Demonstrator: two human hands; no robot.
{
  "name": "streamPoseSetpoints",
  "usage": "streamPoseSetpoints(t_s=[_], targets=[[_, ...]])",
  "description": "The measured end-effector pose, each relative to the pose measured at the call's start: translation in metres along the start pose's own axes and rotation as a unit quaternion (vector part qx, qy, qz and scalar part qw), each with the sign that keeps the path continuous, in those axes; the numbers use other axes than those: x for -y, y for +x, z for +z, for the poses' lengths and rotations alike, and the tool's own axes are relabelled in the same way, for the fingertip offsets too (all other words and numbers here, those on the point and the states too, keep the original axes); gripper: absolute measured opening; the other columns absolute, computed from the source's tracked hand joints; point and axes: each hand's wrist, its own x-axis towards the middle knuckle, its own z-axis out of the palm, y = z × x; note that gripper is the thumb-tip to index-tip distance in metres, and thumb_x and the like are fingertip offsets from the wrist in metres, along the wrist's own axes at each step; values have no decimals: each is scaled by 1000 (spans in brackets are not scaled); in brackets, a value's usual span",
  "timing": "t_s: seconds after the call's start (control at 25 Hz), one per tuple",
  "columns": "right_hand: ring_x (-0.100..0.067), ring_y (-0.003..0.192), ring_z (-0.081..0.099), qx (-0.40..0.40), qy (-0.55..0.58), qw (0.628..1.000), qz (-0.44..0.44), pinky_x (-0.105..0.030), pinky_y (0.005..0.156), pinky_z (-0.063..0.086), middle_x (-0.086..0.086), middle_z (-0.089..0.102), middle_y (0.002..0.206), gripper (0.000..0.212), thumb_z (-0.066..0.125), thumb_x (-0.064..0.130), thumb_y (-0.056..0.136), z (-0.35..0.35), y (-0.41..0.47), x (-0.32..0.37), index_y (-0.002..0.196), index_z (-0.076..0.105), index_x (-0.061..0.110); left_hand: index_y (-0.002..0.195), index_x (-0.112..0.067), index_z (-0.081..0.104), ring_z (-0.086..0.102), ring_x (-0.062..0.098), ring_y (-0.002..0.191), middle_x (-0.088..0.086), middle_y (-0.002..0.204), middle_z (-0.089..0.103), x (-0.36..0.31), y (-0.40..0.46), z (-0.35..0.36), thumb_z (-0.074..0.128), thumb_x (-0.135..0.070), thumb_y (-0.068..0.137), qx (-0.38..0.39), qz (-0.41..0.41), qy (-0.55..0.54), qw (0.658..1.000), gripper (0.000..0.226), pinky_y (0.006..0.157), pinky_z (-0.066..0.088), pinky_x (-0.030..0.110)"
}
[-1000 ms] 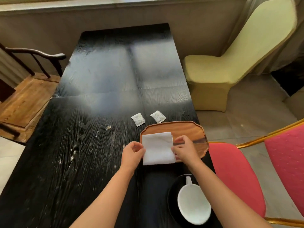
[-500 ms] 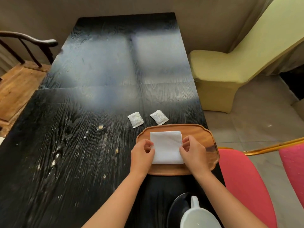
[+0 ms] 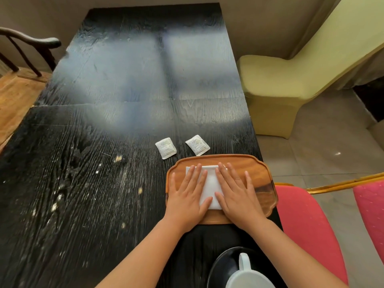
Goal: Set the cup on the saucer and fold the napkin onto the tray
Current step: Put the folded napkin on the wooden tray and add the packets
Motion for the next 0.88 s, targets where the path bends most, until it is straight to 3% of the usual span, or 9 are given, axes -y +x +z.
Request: streamPoseSetpoints(t_s=[0.16, 0.24, 0.32, 0.36, 0.48, 0.6, 0.76, 0.88], targets=[[-16, 137, 25, -62, 32, 997, -22, -51, 105, 9, -3, 50, 140, 52, 35, 40, 87, -9, 5, 0, 131, 47, 15, 141, -16, 34, 28, 17, 137, 5, 148, 37, 0, -1, -10, 33, -49, 87, -39, 24, -22, 999, 63, 104, 14, 54], [-21, 123, 47, -112, 85, 990, 4, -52, 107, 18, -4, 61, 123, 44, 38, 38, 86, -24, 27, 1, 117, 59, 16, 131, -16, 49, 43, 18, 130, 4, 138, 51, 17, 13, -27, 39, -41, 88, -101, 23, -74, 992, 51, 106, 17, 48], [-26, 110, 57, -134, 108, 983, 59, -51, 100, 33, -6, 64, 111, 39, 43, 37, 86, -38, 63, 5, 112, 62, 14, 114, -14, 60, 59, 21, 111, 3, 116, 66, 42, 36, -48, 43, -33, 86, -176, -71, -119, 975, 37, 102, 24, 42], [-28, 109, 55, -101, 118, 983, 94, -49, 97, 35, -7, 62, 113, 38, 47, 36, 87, -42, 82, 8, 115, 61, 14, 110, -14, 62, 61, 23, 103, 4, 108, 68, 58, 47, -56, 45, -31, 86, -182, -151, -143, 961, 34, 98, 28, 42], [-30, 117, 46, 62, 146, 967, 198, -43, 94, 36, -11, 55, 124, 44, 54, 40, 88, -39, 128, 21, 123, 54, 13, 126, -14, 50, 52, 29, 113, 9, 121, 59, 99, 76, -61, 49, -39, 89, -30, -366, -197, 909, 45, 94, 34, 45], [-30, 116, 45, 76, 109, 965, 228, -40, 92, 36, -10, 56, 120, 44, 58, 43, 83, -26, 148, 31, 116, 59, 13, 141, -14, 31, 33, 33, 128, 15, 136, 40, 109, 93, -54, 55, -41, 87, 104, -341, -166, 920, 65, 99, 33, 48], [-28, 114, 47, 51, 108, 963, 243, -39, 91, 33, -7, 59, 114, 31, 60, 34, 82, -16, 157, 36, 107, 60, 15, 125, -15, 48, 33, 31, 121, 12, 127, 40, 110, 103, -42, 63, -30, 82, 84, -312, -151, 934, 48, 93, 36, 43], [-29, 106, 56, 51, 200, 950, 233, -36, 87, 34, -7, 66, 107, 17, 55, 22, 86, -17, 158, 37, 101, 59, 15, 104, -10, 54, 48, 29, 105, 13, 110, 53, 113, 96, -41, 67, -20, 78, 50, -317, -215, 922, 31, 79, 38, 32]])
